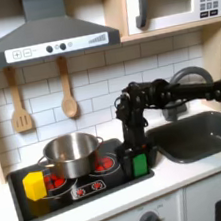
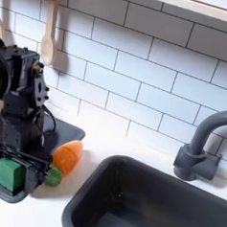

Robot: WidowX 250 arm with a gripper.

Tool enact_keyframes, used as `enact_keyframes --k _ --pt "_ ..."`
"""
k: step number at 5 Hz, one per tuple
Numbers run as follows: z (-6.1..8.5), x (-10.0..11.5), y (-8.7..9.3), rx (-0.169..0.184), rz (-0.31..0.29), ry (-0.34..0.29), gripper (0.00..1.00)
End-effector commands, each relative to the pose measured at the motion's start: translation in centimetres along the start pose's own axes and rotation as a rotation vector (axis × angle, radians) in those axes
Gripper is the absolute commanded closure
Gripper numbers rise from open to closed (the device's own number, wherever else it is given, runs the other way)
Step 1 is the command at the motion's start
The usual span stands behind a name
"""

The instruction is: Reach green block

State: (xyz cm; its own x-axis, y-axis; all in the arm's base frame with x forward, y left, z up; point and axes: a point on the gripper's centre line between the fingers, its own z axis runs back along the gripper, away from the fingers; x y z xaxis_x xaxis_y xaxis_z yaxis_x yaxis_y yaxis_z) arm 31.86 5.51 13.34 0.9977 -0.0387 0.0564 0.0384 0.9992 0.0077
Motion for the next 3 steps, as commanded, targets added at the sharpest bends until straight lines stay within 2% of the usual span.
enact_keyframes --k 1,3 --pt "0.01 -0.09 0.01 0.027 -0.015 -0.009 0.00" --pt "-0.01 0.13 -0.03 0.027 -0.016 -0.013 0.00"
